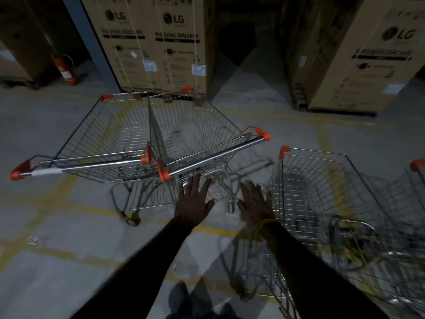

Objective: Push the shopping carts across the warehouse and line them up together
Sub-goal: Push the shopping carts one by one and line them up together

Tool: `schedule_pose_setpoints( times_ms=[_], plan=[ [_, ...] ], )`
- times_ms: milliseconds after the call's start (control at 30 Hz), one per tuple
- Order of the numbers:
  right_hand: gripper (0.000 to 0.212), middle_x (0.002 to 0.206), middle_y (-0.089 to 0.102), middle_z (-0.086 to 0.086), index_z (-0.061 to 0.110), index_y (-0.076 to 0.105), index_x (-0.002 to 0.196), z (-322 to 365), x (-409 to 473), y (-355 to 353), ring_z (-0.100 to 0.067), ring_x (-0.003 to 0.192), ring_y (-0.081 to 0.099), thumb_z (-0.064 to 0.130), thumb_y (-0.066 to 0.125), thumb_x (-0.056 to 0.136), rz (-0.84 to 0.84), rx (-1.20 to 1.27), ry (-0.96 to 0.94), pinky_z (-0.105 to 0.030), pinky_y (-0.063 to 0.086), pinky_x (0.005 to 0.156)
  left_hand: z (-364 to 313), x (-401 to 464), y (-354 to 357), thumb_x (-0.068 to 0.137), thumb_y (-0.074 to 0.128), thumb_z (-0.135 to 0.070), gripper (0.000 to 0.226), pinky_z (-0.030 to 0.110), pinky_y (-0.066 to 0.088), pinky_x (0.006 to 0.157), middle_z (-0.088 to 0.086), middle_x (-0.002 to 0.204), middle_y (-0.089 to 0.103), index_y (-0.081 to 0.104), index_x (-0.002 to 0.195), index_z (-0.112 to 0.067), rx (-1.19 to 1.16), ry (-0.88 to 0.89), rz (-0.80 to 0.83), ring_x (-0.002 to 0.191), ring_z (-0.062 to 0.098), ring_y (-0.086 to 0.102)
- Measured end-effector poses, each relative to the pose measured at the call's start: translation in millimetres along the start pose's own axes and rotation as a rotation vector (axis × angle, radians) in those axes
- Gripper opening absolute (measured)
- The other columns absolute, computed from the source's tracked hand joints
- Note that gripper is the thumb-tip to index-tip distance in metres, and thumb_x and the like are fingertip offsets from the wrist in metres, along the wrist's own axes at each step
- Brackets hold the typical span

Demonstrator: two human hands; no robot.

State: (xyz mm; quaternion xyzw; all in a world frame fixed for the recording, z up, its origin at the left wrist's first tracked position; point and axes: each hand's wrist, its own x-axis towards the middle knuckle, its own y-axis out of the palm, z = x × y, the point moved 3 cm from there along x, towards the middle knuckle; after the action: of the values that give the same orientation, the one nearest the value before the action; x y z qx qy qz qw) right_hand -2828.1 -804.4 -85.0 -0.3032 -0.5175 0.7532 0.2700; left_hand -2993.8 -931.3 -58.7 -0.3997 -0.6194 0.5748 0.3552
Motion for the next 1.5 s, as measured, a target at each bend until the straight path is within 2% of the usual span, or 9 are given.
schedule_pose_setpoints(
  times_ms=[200, 300, 400, 600, 700, 967, 1200, 1367, 1500],
  plan=[
    [0.084, 0.163, 0.005, -0.006, 0.023, 0.010, 0.155, 13, 59, -13, -0.031, 0.150, 0.005, 0.059, 0.004, 0.079, -0.078, -0.009, -0.020, -0.058, 0.001, 0.116, 37, 50, 6, 0.085, 0.031, -0.057, 0.074, 0.060, 0.024, 0.111, 0.023, 0.150, 0.036, 0.041, 0.146, -0.016, 0.031, -0.075, -0.042, 0.137, 0.043, 0.035],
    [0.065, 0.162, 0.007, -0.010, 0.023, 0.013, 0.155, 21, 99, -17, -0.034, 0.149, 0.008, 0.047, 0.033, 0.098, -0.097, -0.031, -0.038, -0.057, 0.006, 0.116, 67, 71, 13, 0.084, 0.041, -0.057, 0.075, 0.058, 0.019, 0.115, 0.023, 0.151, 0.034, 0.040, 0.146, -0.016, 0.018, -0.067, -0.046, 0.139, 0.043, 0.033],
    [0.066, 0.157, 0.023, -0.021, 0.019, 0.030, 0.151, 36, 144, -19, -0.047, 0.141, 0.027, 0.034, 0.056, 0.092, -0.168, -0.043, -0.087, -0.066, 0.029, 0.107, 84, 81, 18, 0.082, 0.049, -0.062, 0.078, 0.052, 0.000, 0.118, 0.017, 0.155, 0.030, 0.040, 0.146, -0.019, 0.029, 0.023, -0.094, 0.141, 0.040, 0.030],
    [0.074, 0.157, 0.021, -0.024, 0.021, 0.033, 0.150, 70, 205, -5, -0.051, 0.141, 0.021, 0.036, 0.067, 0.086, -0.215, -0.081, -0.124, -0.061, 0.030, 0.109, 126, 107, 28, 0.085, 0.051, -0.065, 0.080, 0.049, 0.013, 0.116, 0.012, 0.145, 0.047, 0.033, 0.150, -0.021, 0.018, 0.104, -0.142, 0.138, 0.034, 0.032],
    [0.076, 0.157, 0.020, -0.024, 0.022, 0.034, 0.150, 87, 232, 0, -0.051, 0.142, 0.016, 0.040, 0.068, 0.084, -0.240, -0.090, -0.088, -0.061, 0.025, 0.111, 150, 129, 25, 0.089, 0.041, -0.060, 0.076, 0.048, 0.026, 0.106, 0.014, 0.132, 0.058, 0.019, 0.153, -0.024, 0.005, 0.103, -0.128, 0.121, 0.038, 0.051],
    [0.067, 0.154, 0.028, -0.021, 0.026, 0.034, 0.150, 139, 271, 6, -0.050, 0.142, 0.019, 0.046, 0.056, 0.090, -0.245, -0.077, -0.083, -0.060, 0.018, 0.113, 215, 164, 18, 0.090, 0.046, -0.062, 0.070, 0.047, 0.040, 0.093, 0.015, 0.121, 0.057, 0.040, 0.146, -0.020, 0.007, 0.126, -0.212, 0.106, 0.036, 0.054],
    [0.047, 0.121, 0.060, -0.006, 0.028, 0.056, 0.130, 141, 310, -20, -0.031, 0.119, 0.053, 0.049, 0.046, 0.089, -0.305, -0.173, -0.221, -0.057, 0.033, 0.106, 266, 188, 6, 0.087, 0.043, -0.063, 0.069, 0.047, 0.036, 0.095, 0.013, 0.119, 0.055, 0.043, 0.143, -0.022, -0.001, 0.117, -0.252, 0.104, 0.035, 0.053],
    [0.038, 0.101, 0.064, -0.006, 0.024, 0.066, 0.106, 125, 319, -31, -0.032, 0.104, 0.059, 0.048, 0.043, 0.088, -0.303, -0.153, -0.167, -0.053, 0.043, 0.093, 250, 188, 4, 0.084, 0.045, -0.071, 0.077, 0.048, 0.035, 0.098, 0.013, 0.117, 0.054, 0.043, 0.144, -0.023, -0.058, 0.099, -0.246, 0.102, 0.034, 0.050],
    [0.045, 0.105, 0.062, -0.009, 0.021, 0.064, 0.112, 115, 304, -35, -0.034, 0.104, 0.058, 0.049, 0.040, 0.086, -0.270, -0.149, -0.181, -0.052, 0.043, 0.095, 238, 175, 6, 0.085, 0.039, -0.074, 0.080, 0.053, 0.030, 0.107, 0.013, 0.125, 0.054, 0.043, 0.144, -0.021, -0.075, 0.118, -0.217, 0.118, 0.034, 0.049]
  ],
)
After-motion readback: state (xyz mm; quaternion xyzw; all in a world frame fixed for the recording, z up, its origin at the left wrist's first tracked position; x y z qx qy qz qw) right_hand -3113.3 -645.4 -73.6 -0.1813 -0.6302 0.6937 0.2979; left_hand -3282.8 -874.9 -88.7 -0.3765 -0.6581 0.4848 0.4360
